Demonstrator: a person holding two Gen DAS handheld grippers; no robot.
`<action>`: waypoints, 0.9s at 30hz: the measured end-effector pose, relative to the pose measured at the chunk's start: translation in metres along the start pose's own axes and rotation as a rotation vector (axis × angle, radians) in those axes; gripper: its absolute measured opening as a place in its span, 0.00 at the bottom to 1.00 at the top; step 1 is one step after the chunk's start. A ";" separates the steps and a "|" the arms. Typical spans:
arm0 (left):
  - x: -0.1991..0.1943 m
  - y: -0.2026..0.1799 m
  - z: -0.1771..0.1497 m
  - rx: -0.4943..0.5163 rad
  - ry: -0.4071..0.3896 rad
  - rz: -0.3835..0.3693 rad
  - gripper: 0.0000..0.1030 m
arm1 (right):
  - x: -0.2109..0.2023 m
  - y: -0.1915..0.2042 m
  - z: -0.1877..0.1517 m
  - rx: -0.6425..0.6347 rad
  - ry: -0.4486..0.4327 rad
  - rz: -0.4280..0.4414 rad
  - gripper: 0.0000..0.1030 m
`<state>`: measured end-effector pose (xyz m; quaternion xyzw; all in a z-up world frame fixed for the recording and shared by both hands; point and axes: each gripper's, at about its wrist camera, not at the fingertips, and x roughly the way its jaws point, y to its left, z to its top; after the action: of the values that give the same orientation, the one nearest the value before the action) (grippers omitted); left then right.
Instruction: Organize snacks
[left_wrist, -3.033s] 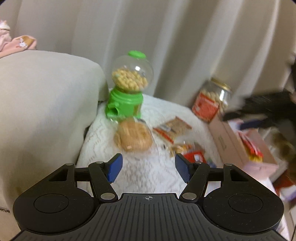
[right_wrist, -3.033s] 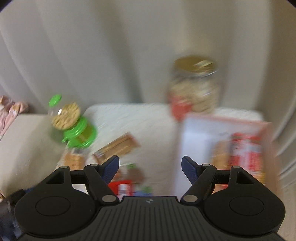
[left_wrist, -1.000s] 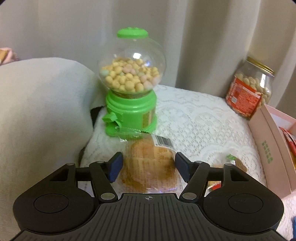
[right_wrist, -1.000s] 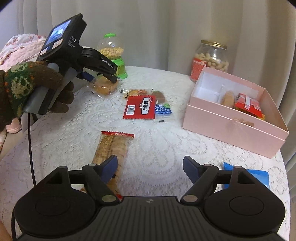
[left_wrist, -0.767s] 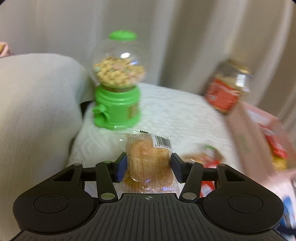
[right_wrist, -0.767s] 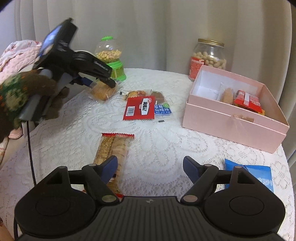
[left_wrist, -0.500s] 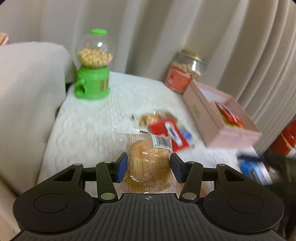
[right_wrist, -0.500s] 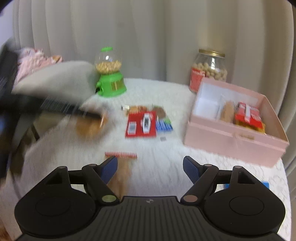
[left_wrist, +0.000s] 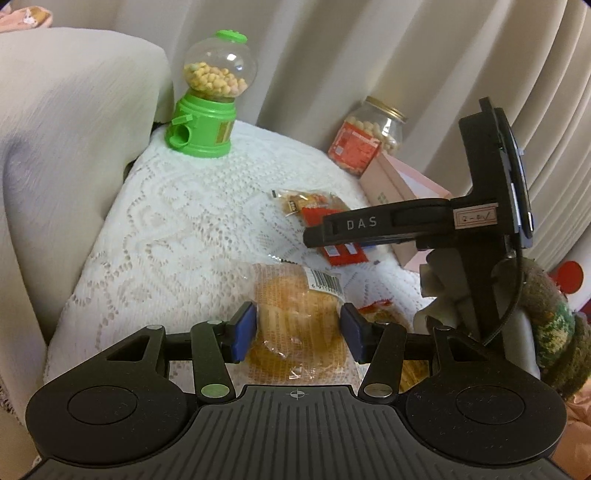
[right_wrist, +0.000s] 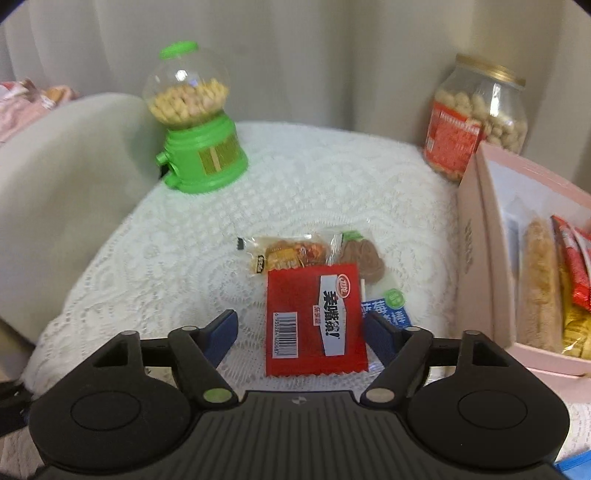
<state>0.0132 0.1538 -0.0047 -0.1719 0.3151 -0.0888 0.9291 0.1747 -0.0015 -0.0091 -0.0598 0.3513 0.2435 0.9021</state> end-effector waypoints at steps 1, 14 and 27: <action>-0.001 0.001 -0.001 -0.002 -0.002 -0.004 0.55 | -0.001 0.001 -0.001 -0.009 -0.003 -0.014 0.60; 0.005 -0.002 -0.004 -0.006 0.010 -0.005 0.58 | -0.062 -0.027 -0.018 -0.067 0.014 0.042 0.14; 0.007 -0.012 -0.006 0.041 0.028 0.021 0.59 | 0.003 -0.005 0.006 -0.035 0.057 -0.044 0.75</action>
<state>0.0140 0.1395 -0.0090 -0.1485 0.3280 -0.0880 0.9288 0.1830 -0.0025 -0.0067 -0.0902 0.3712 0.2276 0.8957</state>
